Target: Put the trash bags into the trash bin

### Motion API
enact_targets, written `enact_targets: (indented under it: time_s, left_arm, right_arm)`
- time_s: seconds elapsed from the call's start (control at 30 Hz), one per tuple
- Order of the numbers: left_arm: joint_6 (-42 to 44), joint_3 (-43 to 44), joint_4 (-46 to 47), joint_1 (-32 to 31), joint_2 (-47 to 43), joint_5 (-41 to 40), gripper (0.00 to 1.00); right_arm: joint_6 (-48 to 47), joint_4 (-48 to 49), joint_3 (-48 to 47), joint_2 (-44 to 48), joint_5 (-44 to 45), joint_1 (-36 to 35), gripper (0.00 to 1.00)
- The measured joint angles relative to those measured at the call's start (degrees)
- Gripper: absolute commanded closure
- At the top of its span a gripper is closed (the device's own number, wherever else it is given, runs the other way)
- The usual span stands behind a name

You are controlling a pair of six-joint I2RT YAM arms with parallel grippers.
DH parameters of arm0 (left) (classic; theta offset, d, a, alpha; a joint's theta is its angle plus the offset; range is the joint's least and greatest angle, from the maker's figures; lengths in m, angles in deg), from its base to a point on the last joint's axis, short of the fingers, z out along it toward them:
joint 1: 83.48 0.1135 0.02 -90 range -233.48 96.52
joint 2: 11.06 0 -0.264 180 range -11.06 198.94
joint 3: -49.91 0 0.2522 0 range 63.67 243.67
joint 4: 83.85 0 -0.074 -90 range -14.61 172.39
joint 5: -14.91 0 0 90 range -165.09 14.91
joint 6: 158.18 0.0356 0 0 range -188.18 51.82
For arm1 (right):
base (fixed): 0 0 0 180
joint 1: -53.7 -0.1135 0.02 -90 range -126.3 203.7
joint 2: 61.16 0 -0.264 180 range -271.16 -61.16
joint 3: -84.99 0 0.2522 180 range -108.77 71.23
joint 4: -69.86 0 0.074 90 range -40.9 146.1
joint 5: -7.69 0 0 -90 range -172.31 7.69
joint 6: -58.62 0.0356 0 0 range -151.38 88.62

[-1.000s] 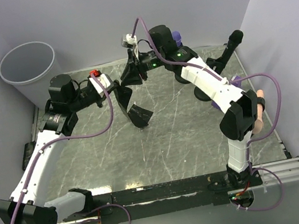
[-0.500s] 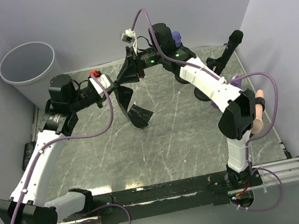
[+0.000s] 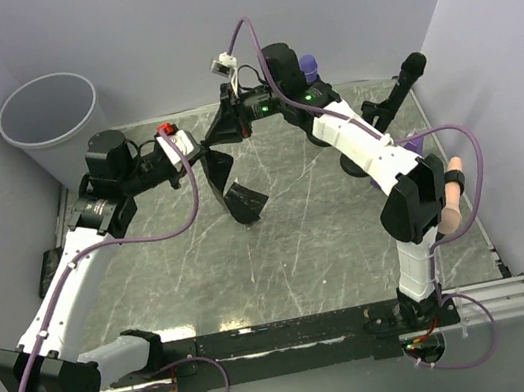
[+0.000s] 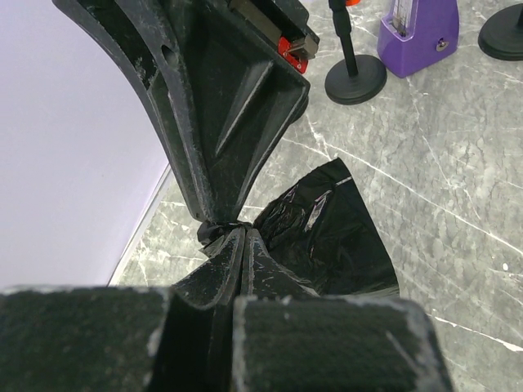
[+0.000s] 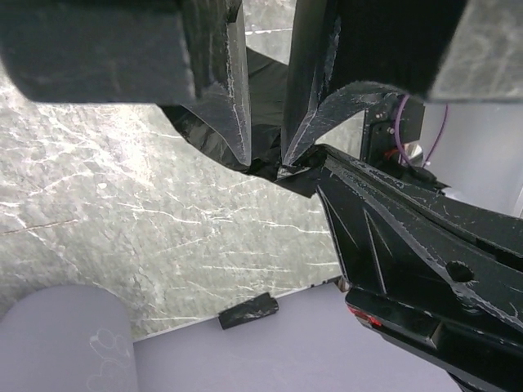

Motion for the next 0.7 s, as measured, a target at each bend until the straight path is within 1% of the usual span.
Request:
enact_targets:
  time_s: [0.2, 0.33, 0.4, 0.5, 0.57, 0.7]
  left_arm:
    - [0.0, 0.0, 0.0, 0.0, 0.0, 0.0, 0.99]
    - [0.1, 0.0, 0.0, 0.0, 0.0, 0.0, 0.99]
    - [0.2, 0.0, 0.0, 0.0, 0.0, 0.0, 0.99]
    - [0.6, 0.0, -0.3, 0.0, 0.0, 0.0, 0.99]
    - [0.9, 0.0, -0.3, 0.0, 0.0, 0.0, 0.99]
    - [1.1, 0.0, -0.2, 0.0, 0.0, 0.0, 0.99]
  right_arm:
    - [-0.3, -0.2, 0.1, 0.0, -0.2, 0.0, 0.7]
    - [-0.4, -0.6, 0.1, 0.0, -0.8, 0.0, 0.64]
    - [-0.6, -1.0, 0.1, -0.1, -1.5, -0.1, 0.64]
    - [-0.7, -1.5, -0.2, -0.6, -2.1, -0.2, 0.71]
    - [-0.7, -1.6, -0.2, -1.0, -2.8, -0.2, 0.73]
    - [-0.5, -1.7, -0.2, -1.4, -4.3, -0.2, 0.88]
